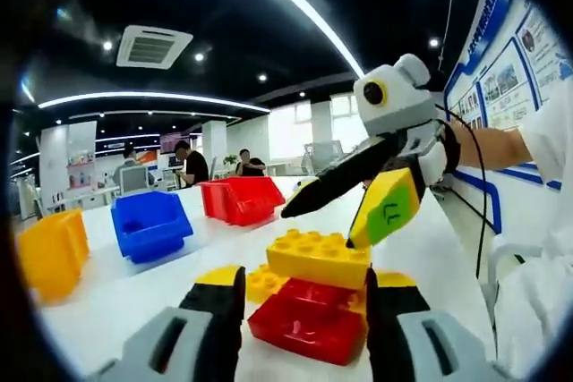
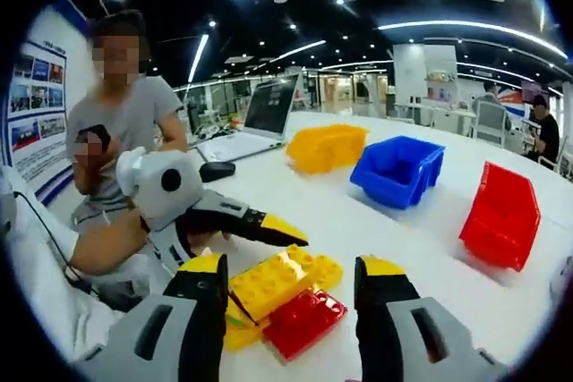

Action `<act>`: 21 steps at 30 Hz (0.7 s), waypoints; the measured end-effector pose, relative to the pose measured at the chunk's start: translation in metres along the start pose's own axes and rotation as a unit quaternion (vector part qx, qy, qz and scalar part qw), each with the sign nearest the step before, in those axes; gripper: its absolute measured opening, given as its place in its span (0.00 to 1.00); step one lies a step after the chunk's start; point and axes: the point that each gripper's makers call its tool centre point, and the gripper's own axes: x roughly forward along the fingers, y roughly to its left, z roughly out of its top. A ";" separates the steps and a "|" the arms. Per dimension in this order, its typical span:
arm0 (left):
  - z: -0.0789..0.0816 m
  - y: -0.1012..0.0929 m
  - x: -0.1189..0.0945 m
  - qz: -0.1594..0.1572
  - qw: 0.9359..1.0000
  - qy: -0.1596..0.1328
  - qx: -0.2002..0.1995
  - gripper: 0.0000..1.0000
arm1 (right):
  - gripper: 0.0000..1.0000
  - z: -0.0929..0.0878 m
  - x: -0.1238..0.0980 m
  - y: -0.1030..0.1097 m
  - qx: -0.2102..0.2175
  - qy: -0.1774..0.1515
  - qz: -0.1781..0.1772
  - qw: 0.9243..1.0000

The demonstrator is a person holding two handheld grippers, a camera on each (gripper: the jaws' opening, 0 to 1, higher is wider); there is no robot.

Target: Take apart the toy blocks one by one and place each separated block into its matching bin, sorting the blocks by their type until all the connected pieces are disassembled and separated into the correct bins

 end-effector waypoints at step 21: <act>0.000 -0.003 0.000 -0.007 1.000 -0.004 -0.001 0.45 | 0.45 -0.012 0.015 0.009 0.015 0.033 -0.053 0.998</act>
